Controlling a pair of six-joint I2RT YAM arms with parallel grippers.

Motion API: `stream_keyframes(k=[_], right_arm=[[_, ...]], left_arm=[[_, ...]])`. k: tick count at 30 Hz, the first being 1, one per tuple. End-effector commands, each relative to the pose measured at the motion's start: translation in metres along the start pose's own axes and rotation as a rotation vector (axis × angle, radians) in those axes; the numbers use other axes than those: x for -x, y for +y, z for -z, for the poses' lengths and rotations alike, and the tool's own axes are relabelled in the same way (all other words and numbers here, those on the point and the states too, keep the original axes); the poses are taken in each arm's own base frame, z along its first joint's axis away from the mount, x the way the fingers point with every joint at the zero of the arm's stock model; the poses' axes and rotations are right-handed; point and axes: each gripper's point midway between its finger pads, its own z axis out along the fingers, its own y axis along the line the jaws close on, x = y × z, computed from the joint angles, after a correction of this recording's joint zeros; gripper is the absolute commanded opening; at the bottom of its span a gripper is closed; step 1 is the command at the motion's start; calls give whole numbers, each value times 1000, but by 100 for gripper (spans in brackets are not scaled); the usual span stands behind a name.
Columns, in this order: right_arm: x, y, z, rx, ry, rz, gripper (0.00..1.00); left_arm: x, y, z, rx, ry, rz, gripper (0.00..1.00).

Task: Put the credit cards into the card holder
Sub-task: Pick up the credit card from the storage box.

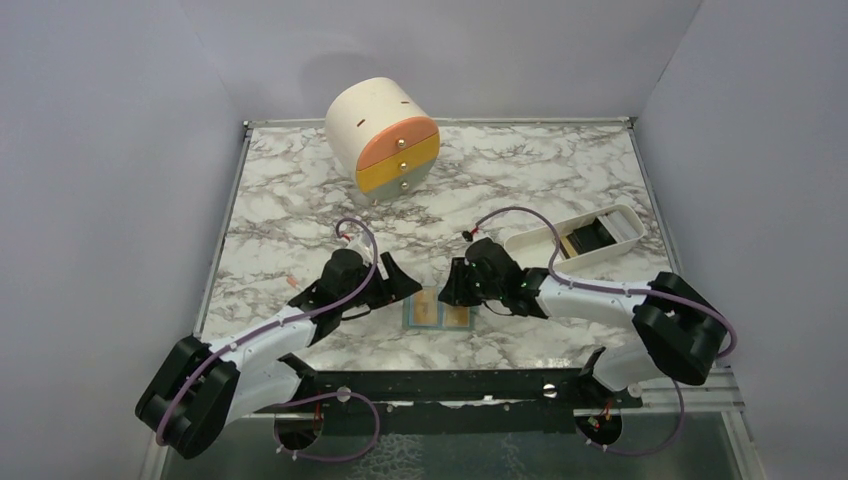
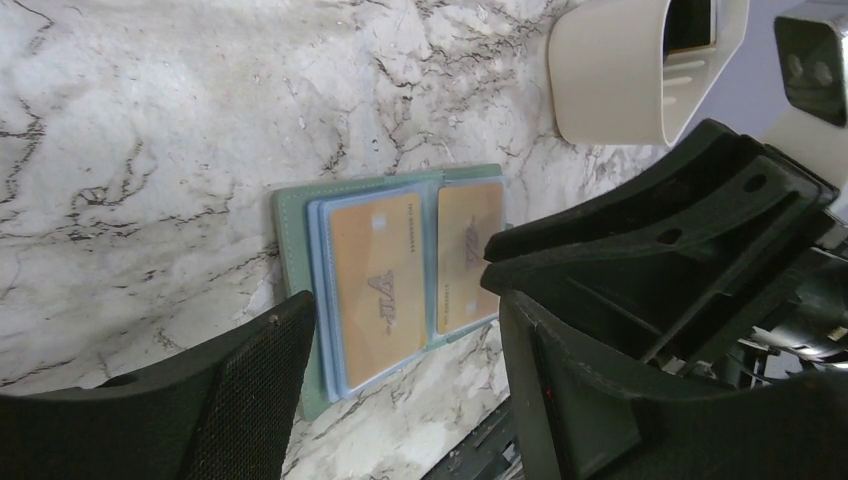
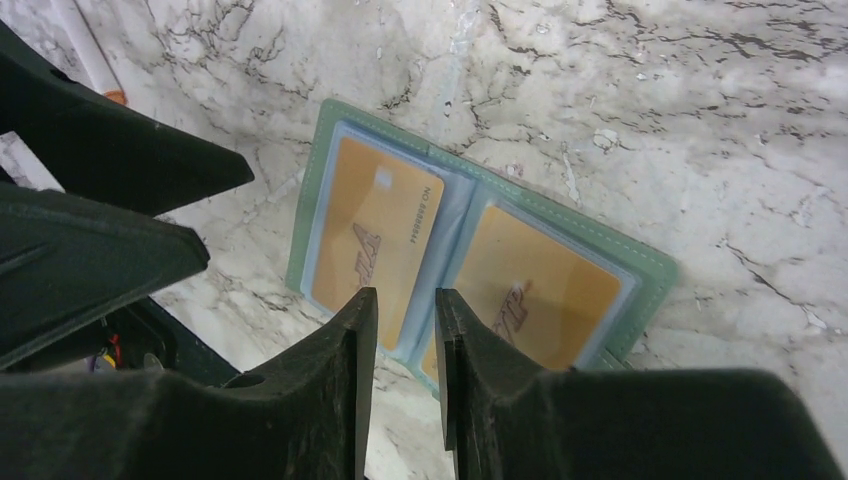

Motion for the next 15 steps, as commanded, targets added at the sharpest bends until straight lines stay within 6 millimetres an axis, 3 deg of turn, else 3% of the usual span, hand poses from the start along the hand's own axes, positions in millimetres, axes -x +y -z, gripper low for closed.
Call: stream_keyframes(k=[1, 6, 15], right_arm=[[6, 17, -14, 44, 5, 22, 28], [-5, 12, -32, 39, 51, 40, 24], [-37, -25, -47, -81, 143, 39, 7]], left_arm=[[1, -16, 0, -81, 13, -6, 70], [-2, -13, -4, -76, 28, -7, 70], [-6, -7, -9, -56, 51, -1, 71]])
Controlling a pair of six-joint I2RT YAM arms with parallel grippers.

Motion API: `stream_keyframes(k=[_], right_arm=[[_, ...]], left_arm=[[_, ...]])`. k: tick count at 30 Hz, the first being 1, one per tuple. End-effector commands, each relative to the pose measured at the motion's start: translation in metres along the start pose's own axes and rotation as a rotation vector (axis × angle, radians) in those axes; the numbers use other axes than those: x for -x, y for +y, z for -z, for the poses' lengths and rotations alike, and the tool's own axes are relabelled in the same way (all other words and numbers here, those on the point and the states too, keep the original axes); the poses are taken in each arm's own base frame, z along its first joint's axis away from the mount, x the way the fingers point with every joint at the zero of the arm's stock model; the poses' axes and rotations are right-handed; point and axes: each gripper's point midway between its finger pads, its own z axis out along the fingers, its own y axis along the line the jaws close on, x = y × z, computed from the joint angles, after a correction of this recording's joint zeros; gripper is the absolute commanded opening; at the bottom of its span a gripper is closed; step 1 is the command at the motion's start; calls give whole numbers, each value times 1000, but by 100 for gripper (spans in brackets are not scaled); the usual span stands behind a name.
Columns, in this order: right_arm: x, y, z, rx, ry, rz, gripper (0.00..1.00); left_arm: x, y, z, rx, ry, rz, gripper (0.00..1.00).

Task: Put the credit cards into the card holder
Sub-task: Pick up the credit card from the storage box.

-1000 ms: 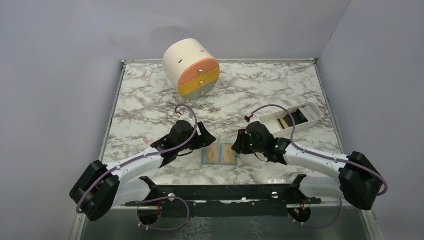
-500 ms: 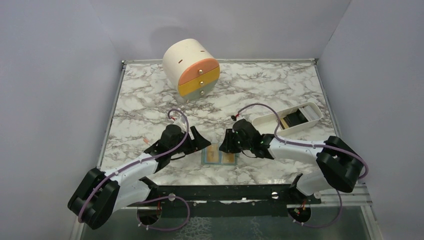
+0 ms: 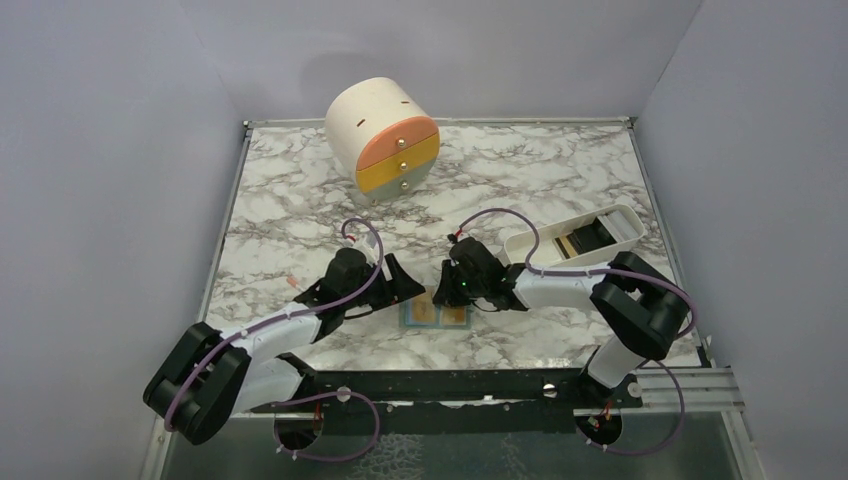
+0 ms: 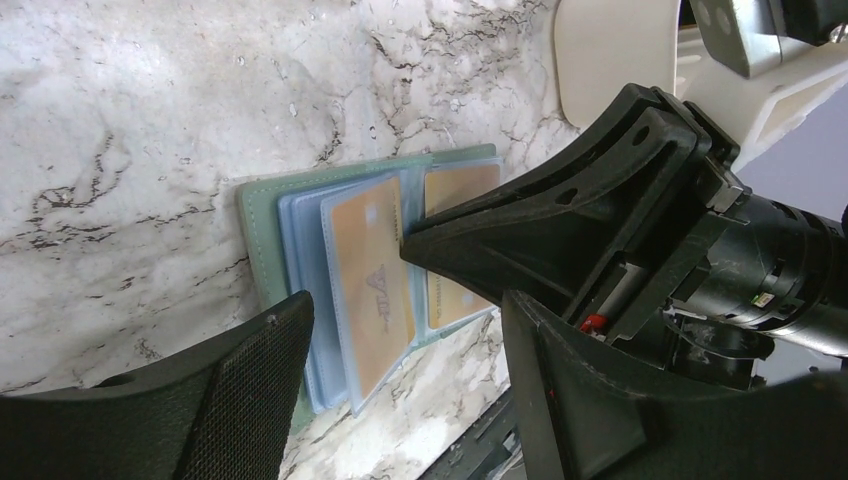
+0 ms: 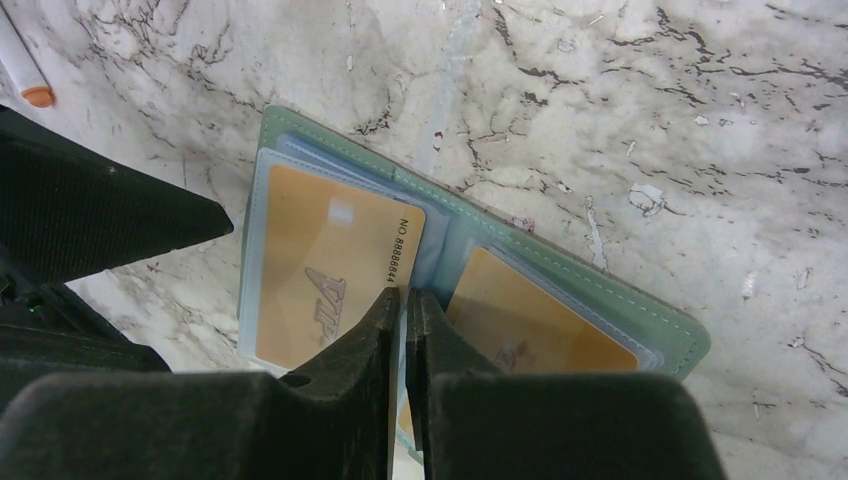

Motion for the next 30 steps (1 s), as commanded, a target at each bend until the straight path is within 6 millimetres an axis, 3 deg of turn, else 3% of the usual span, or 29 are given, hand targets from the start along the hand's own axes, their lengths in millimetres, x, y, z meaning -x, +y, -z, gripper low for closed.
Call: stream_keyframes(k=[1, 11, 16, 25, 30], right_arm=[[-22, -20, -7, -58, 55, 15, 6], [-26, -24, -8, -58, 59, 13, 6], [-29, -22, -10, -39, 66, 16, 6], [-21, 18, -11, 179, 30, 35, 9], [-6, 16, -3, 147, -30, 66, 16]], left_arm=[[3, -7, -3, -38, 4, -13, 71], [1, -9, -10, -52, 30, -18, 71], [0, -17, -11, -88, 45, -14, 66], [0, -43, -2, -177, 63, 16, 60], [1, -50, 1, -195, 56, 13, 60]])
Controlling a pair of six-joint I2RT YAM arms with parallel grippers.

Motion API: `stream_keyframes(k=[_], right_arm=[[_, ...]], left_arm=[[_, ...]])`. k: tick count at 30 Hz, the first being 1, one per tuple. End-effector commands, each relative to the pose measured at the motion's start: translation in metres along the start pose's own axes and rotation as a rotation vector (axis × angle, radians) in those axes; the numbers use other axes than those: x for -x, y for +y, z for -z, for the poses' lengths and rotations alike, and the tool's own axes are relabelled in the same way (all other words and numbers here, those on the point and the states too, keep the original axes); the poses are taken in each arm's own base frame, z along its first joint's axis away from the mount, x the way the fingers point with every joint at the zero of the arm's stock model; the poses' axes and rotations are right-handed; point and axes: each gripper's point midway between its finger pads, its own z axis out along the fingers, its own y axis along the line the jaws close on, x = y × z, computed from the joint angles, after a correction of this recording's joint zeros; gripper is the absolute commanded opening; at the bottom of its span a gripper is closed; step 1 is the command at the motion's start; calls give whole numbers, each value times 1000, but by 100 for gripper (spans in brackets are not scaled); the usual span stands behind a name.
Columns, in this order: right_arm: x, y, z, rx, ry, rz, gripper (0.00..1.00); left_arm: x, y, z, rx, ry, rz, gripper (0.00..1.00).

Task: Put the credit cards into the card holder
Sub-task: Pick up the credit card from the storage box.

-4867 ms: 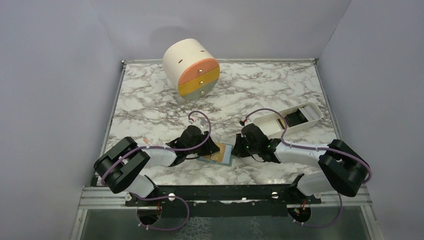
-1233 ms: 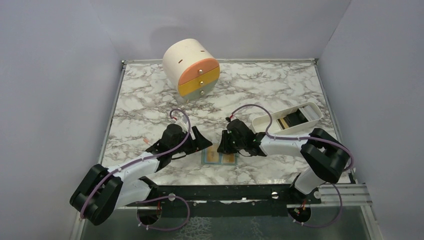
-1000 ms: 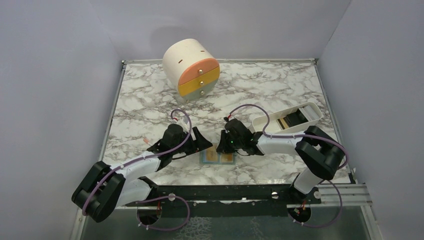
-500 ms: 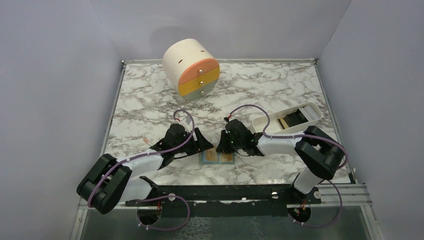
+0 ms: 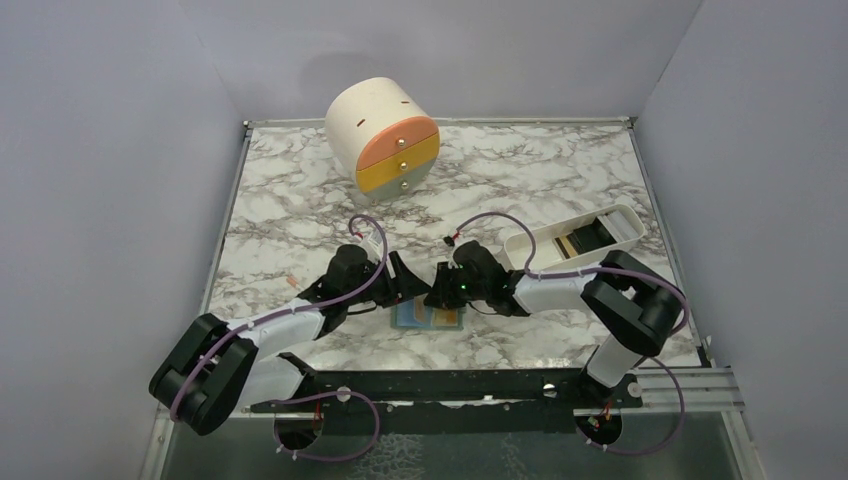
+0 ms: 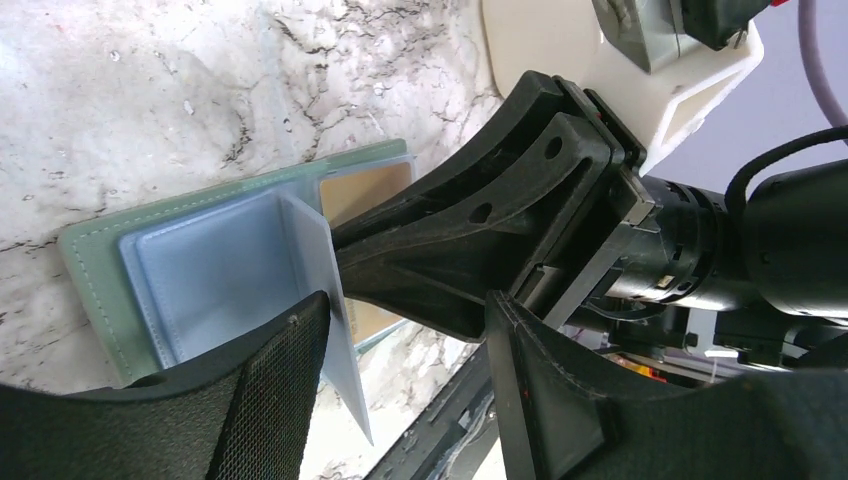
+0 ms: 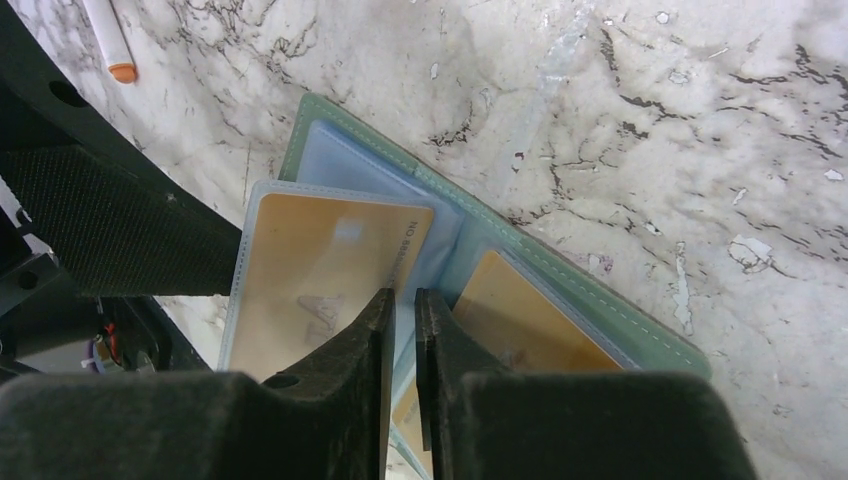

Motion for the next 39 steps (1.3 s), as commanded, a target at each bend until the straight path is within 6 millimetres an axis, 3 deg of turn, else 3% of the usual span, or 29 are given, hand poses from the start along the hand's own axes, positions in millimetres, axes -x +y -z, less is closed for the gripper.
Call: stream_keyframes(k=[1, 10, 14, 25, 34, 37, 39], right_arm=[[1, -4, 9, -25, -18, 56, 18], [24, -13, 38, -125, -101, 146, 28], [35, -29, 60, -246, -142, 173, 29], [117, -63, 135, -461, -258, 293, 34], [190, -128, 202, -858, -277, 448, 38], [212, -163, 231, -990, -269, 421, 40], [221, -182, 246, -1068, -260, 391, 40]], left_arm=[[6, -28, 2, -90, -5, -21, 61], [-3, -42, -6, -107, 36, -43, 62], [-8, -50, -12, -116, 56, -62, 63], [-18, -40, -22, -71, 77, -145, 65], [-8, -11, -14, 158, 116, -293, 72], [-3, -11, -7, 188, 125, -320, 90], [-2, -16, 0, 179, 125, -334, 97]])
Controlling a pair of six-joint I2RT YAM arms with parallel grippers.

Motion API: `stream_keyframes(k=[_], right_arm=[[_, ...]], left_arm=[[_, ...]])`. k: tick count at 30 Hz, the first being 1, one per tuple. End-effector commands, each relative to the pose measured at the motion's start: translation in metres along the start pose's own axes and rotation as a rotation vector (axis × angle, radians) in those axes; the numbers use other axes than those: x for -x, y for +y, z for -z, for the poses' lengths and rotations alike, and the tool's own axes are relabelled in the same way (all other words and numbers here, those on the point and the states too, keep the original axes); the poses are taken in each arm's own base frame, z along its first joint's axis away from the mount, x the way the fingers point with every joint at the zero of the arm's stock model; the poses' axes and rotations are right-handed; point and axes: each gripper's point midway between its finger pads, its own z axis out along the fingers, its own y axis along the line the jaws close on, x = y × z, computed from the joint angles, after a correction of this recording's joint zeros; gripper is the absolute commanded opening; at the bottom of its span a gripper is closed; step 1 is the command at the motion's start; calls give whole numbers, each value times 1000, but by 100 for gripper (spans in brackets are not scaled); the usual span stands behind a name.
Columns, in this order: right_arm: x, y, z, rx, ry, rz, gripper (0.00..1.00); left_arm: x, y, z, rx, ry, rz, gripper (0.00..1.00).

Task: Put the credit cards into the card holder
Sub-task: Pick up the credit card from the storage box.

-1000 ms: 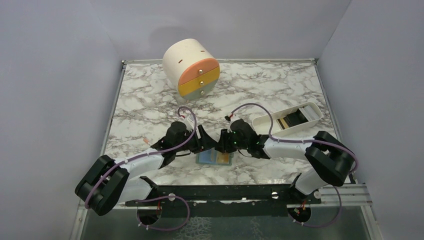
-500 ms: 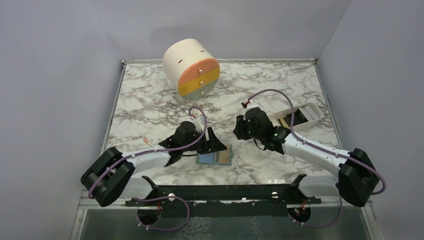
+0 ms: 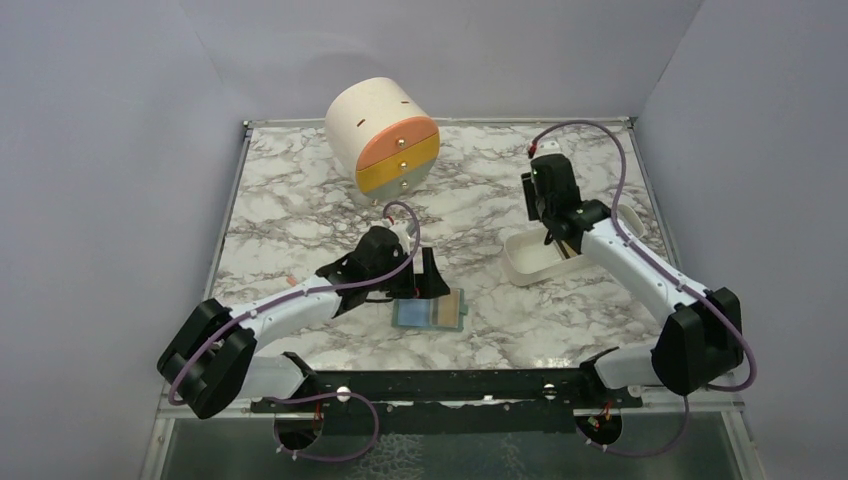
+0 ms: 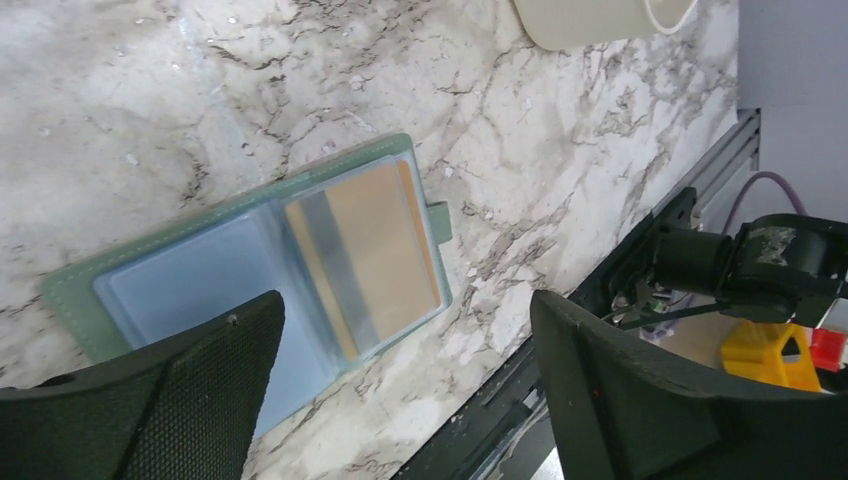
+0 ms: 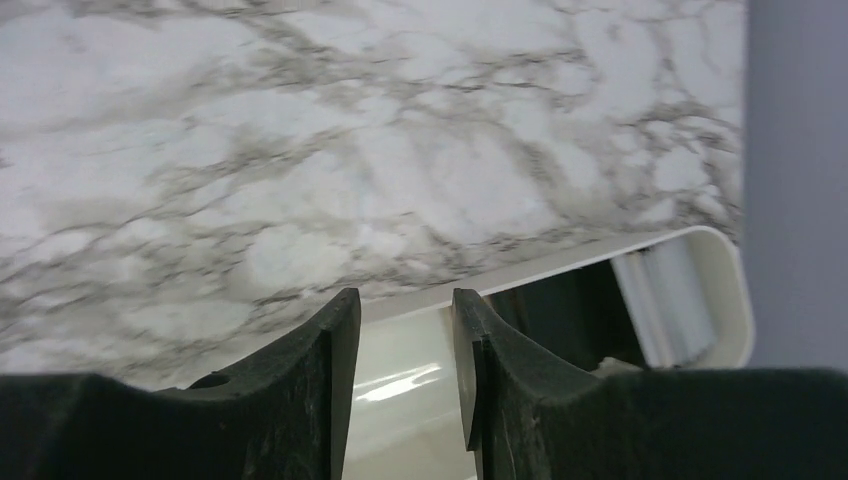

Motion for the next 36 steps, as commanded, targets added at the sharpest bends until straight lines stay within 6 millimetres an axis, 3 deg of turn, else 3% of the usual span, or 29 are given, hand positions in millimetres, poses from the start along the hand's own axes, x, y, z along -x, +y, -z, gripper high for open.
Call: stream_keyframes(k=[1, 4, 9, 13, 18, 22, 27, 36], right_arm=[[3, -71, -11, -238, 73, 82, 40], [-2, -89, -24, -255, 101, 96, 41], [-43, -128, -42, -302, 249, 150, 43], [-50, -148, -34, -315, 290, 147, 44], [-61, -163, -34, -312, 262, 220, 46], [-83, -160, -46, -245, 328, 246, 46], [-95, -160, -61, -240, 352, 258, 46], [-108, -182, -72, -338, 364, 319, 44]], left_arm=[[1, 7, 19, 66, 14, -70, 99], [-3, 7, 26, 68, 31, -68, 100], [-13, 11, 30, 80, 67, -60, 100], [-17, 19, 36, 114, 77, -79, 100], [-13, 26, 42, 152, 40, -79, 99], [-11, 40, 50, 206, -9, -79, 99], [-7, 55, 64, 281, -88, -54, 99], [-10, 54, 66, 270, -96, -38, 99]])
